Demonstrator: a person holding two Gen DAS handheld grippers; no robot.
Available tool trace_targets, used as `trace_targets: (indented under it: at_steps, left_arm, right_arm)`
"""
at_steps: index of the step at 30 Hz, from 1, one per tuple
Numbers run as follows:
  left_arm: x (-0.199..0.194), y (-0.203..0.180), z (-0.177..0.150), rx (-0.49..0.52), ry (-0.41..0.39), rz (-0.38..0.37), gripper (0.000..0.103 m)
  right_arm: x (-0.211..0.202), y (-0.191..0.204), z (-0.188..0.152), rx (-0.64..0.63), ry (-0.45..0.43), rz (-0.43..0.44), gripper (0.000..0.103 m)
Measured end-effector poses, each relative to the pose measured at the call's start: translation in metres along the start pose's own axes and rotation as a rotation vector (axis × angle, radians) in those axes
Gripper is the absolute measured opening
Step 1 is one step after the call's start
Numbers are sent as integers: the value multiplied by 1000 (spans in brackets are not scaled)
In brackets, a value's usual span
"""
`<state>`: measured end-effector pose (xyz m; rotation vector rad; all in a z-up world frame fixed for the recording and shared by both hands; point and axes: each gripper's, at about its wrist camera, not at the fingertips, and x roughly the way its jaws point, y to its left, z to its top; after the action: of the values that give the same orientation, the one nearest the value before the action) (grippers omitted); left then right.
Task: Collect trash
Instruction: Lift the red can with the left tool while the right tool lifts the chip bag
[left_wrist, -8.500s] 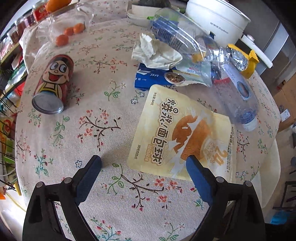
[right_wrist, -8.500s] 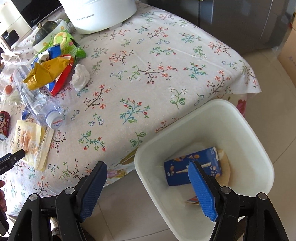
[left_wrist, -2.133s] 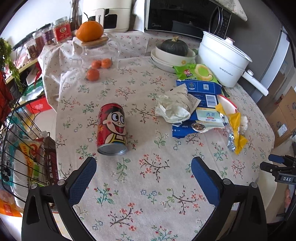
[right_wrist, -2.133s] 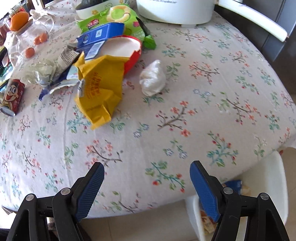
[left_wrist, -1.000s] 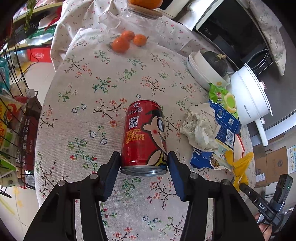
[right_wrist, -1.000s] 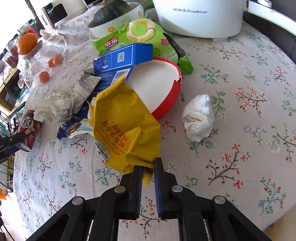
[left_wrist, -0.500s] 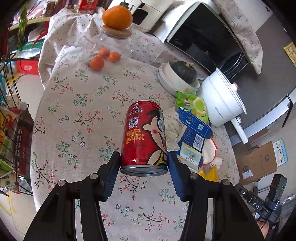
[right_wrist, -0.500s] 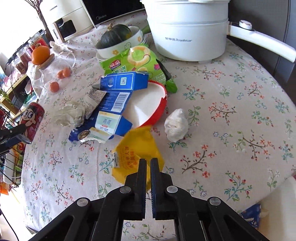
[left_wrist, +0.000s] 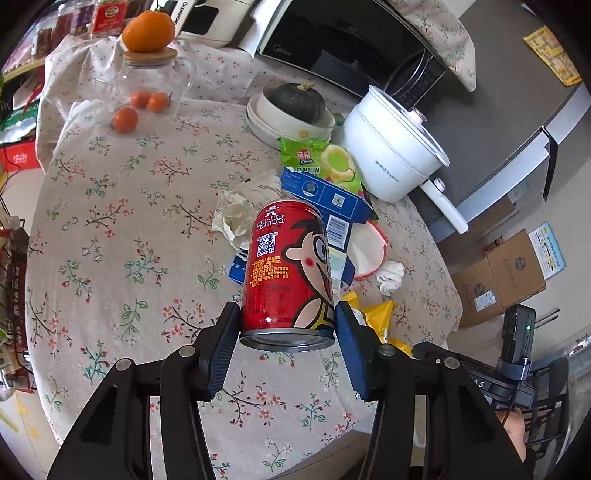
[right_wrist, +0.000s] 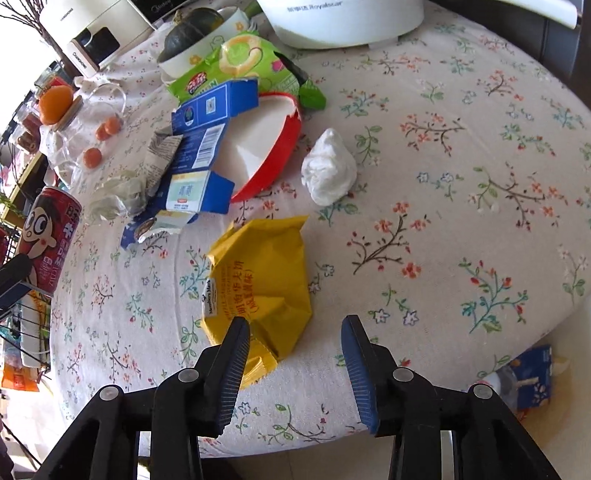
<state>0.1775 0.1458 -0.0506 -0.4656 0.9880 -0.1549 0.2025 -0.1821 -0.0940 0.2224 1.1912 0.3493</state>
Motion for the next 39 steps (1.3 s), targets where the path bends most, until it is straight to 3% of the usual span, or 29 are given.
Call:
trace_targets:
  at_steps: [8,19,25,33,35,39]
  left_arm:
    - [6,-10,-9,33,29,1,55]
    - [3,-6,-9,34,32,3,55]
    - [4,-6,-10,42,33,14,55]
    - [4,-7,-11,53,35,14,55]
    - [3,-7,-11,55,34,14,55]
    - [5,-6,-12,54,42,20,55]
  right_arm:
    - [16,15,-3,9,13,64,46]
    - [21,21,-2,25,27,81,46]
    - [12,31,-1,-3,2,78,55]
    - [12,43,-2,-33,3,73,58]
    - [14,50,-3,-70,4,53,67]
    - [31,53,-4,-99,25,-4,69]
